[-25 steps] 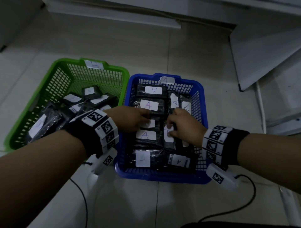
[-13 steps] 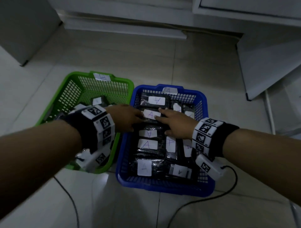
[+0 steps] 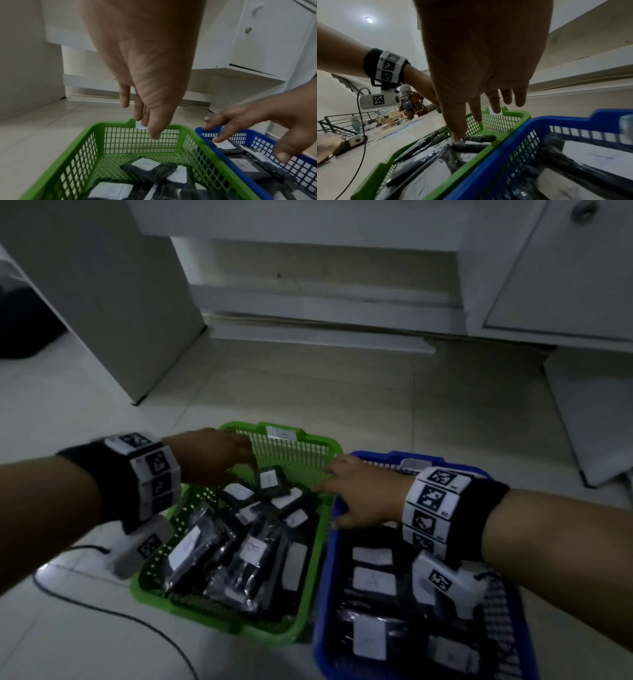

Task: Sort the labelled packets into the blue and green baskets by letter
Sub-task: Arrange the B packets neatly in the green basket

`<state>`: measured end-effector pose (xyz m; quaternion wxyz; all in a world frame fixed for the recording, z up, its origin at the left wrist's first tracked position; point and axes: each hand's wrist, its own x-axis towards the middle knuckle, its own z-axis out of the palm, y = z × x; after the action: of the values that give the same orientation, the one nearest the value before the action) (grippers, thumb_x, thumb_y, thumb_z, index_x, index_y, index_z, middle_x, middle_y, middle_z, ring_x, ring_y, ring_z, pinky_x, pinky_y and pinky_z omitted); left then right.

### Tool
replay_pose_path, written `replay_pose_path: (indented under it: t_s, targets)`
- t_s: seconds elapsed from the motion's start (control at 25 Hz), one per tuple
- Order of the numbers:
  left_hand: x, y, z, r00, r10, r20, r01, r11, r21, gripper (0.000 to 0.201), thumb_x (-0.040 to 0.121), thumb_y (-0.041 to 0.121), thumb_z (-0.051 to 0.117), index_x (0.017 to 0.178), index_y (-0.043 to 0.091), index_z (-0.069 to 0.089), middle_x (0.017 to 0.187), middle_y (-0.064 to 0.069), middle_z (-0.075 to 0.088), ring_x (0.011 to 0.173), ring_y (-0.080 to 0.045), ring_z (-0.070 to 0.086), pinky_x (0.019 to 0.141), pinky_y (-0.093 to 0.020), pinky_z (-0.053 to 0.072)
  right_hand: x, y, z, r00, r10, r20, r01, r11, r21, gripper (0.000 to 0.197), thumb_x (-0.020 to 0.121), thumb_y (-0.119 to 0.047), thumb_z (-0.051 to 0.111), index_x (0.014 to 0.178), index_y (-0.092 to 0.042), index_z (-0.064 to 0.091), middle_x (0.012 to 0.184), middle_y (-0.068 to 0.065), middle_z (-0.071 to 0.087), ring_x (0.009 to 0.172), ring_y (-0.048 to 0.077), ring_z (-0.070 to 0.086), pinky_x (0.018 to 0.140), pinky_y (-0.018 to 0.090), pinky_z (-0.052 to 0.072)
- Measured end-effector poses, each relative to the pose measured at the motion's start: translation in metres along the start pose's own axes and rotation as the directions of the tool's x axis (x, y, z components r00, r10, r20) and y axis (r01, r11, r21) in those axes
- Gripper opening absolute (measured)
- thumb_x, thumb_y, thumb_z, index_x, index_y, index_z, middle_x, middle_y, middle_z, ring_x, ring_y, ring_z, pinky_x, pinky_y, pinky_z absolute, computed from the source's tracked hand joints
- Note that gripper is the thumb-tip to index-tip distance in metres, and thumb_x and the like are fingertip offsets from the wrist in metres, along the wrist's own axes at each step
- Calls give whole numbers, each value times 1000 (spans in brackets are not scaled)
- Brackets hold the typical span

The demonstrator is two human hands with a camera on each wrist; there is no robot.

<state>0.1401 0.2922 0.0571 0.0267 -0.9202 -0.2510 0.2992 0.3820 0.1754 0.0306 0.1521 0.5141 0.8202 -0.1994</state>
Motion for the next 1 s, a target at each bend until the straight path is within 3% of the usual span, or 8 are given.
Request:
replay_pose_path:
  t_s: [0.12,0.28,0.4,0.52,0.6,0.76,0.88,1.0]
  targets:
    - [29,-14,35,1000,27,-15,-27,998,-48,51,93,25,50,142,25,35,148,-1,34,132,-20,38,107,-34,36,56,-14,-4,998,48,36,-50,996,72,57,89,-38,58,138,-14,43,133,12,49,125,29,43,99,38,42]
    - [80,-19,54,970,230,-83,-233,972,-27,60,93,21,53,146,19,26,154,-3,28,138,-23,31,110,-41,34,110,-20,18,975,196,103,-214,953,215,49,86,-19,64,127,-9,39,119,17,56,103,31,57,75,32,46]
    - [108,-18,63,956,286,-59,-288,957,-22,59,87,30,62,139,21,36,142,-7,43,130,-27,40,98,-47,44,126,-16,33,957,232,171,-266,941,210,51,84,-15,66,125,-8,36,116,19,55,101,32,57,76,35,45]
    - [116,-23,68,954,298,-1,-298,954,-43,68,81,41,68,138,21,38,137,-6,47,123,-28,44,98,-46,44,128,-14,39,963,215,160,-245,948,202,60,83,-18,67,133,-10,35,122,17,53,110,32,54,83,37,48]
    - [115,-31,67,960,280,-12,-281,959,-40,70,76,44,71,136,23,42,132,-2,47,120,-26,47,96,-44,46,127,-13,37,974,190,128,-213,956,204,70,85,-20,66,144,-13,30,134,14,47,121,30,49,94,36,45]
    - [103,-51,66,988,152,9,-151,986,-75,64,75,48,71,130,26,48,129,1,46,114,-23,52,90,-40,51,135,-11,34,973,116,200,-138,985,103,75,84,-18,67,148,-23,27,140,10,36,124,29,46,93,35,45]
    - [91,-67,67,997,24,-68,-37,982,-186,70,71,56,71,130,25,50,129,1,49,115,-22,53,92,-40,51,139,-8,30,979,129,159,-156,972,174,64,76,-22,73,132,-20,42,126,7,49,111,26,54,85,35,50]
    - [82,-77,66,977,-118,-177,27,892,-450,71,65,58,74,124,24,51,116,-1,54,106,-22,55,86,-39,51,141,-3,17,948,317,-10,-305,920,244,52,73,-33,72,114,-16,45,104,4,53,91,23,56,67,30,46]
